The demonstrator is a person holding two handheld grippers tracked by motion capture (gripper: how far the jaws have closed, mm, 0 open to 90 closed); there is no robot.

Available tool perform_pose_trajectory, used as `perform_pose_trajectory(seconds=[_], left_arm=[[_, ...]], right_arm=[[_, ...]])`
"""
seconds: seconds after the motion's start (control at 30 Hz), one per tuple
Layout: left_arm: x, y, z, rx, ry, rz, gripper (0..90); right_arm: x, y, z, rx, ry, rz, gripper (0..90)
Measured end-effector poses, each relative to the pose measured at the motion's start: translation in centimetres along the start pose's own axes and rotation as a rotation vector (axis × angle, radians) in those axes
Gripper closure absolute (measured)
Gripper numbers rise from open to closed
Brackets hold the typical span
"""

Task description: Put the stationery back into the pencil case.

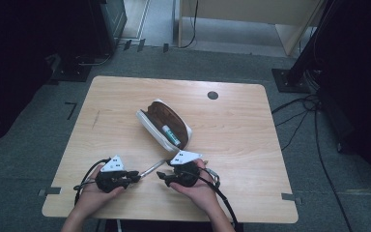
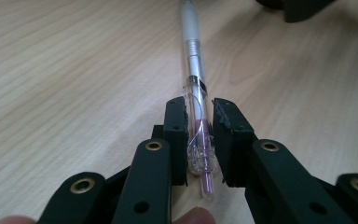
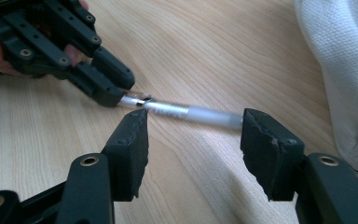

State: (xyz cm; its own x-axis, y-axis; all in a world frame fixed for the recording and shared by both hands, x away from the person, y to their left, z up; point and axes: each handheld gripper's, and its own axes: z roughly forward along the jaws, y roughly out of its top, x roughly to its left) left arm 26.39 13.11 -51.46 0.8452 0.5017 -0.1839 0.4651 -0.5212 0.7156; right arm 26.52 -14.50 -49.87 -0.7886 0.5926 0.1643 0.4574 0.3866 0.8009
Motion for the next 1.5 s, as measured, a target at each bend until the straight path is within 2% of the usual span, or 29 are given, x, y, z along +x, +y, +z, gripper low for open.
perform_pose_trajectory(seconds=[0.03,0.13,0.17,0.23,0.33,0.47,0.5,0.53,0.57,0.6,0.73,0.8,0.9,1.07,1.17,1.3,1.37,1.43,1.5], left_arm=[[0.0,-0.1,-0.1,0.007,-0.029,0.016,76.8],[0.2,-0.4,-0.5,0.011,-0.051,0.023,76.2],[0.3,-0.5,-0.6,0.006,-0.043,0.025,75.1],[0.5,-0.6,-0.8,-0.004,-0.009,0.017,65.2],[0.6,-0.9,-1.1,-0.007,0.023,0.025,55.7],[0.9,-1.0,-1.4,-0.006,0.09,0.019,44.6],[0.9,-1.0,-1.4,-0.006,0.09,0.019,43.8],[1.0,-1.1,-1.5,-0.005,0.115,0.019,43.7],[1.0,-1.1,-1.5,-0.005,0.115,0.019,43.0],[1.2,-1.2,-1.6,-0.004,0.164,0.014,41.8],[1.7,-1.1,-1.8,-0.001,0.276,-0.029,39.2],[1.9,-1.2,-1.7,0.0,0.314,-0.043,36.9],[2.2,-1.1,-1.7,-0.007,0.368,-0.086,32.8],[3.0,-1.5,-2.2,-0.019,0.44,-0.152,29.1],[3.6,-1.8,-2.7,-0.03,0.492,-0.197,29.0],[4.1,-2.2,-3.3,-0.051,0.52,-0.219,26.1],[4.2,-2.2,-3.3,-0.038,0.524,-0.227,20.6],[4.2,-2.3,-3.1,-0.011,0.531,-0.218,12.0],[4.1,-2.2,-3.1,-0.01,0.517,-0.218,11.2]], right_arm=[[0.0,0.0,0.0,0.0,0.004,-0.006,41.3],[0.0,-0.1,0.2,0.005,0.021,-0.013,40.8],[0.0,-0.1,0.2,0.008,0.025,-0.014,41.0],[-0.2,-0.2,0.5,0.02,0.03,-0.011,41.9],[-0.3,-0.2,0.8,0.032,0.036,-0.007,42.5],[-0.5,0.0,1.2,0.033,0.038,-0.006,42.6],[-0.5,0.0,1.3,0.033,0.037,-0.006,42.5],[-0.5,0.1,1.4,0.033,0.036,-0.011,42.3],[-0.5,0.1,1.4,0.033,0.036,-0.011,42.3],[-0.5,0.2,1.7,0.037,0.038,-0.017,41.1],[-0.2,0.4,2.2,0.062,0.045,-0.03,40.3],[-0.1,0.3,2.5,0.067,0.05,-0.037,40.5],[0.0,0.2,2.7,0.075,0.037,-0.04,42.0],[-0.3,0.3,2.9,0.078,0.019,-0.012,51.4],[-0.3,0.2,3.0,0.088,0.01,-0.03,54.7],[-0.1,0.2,3.1,0.092,-0.009,-0.052,58.0],[-0.1,0.2,3.1,0.097,-0.022,-0.053,59.7],[-0.1,0.2,3.3,0.101,-0.037,-0.064,60.7],[-0.1,0.1,3.4,0.103,-0.046,-0.077,62.0]])
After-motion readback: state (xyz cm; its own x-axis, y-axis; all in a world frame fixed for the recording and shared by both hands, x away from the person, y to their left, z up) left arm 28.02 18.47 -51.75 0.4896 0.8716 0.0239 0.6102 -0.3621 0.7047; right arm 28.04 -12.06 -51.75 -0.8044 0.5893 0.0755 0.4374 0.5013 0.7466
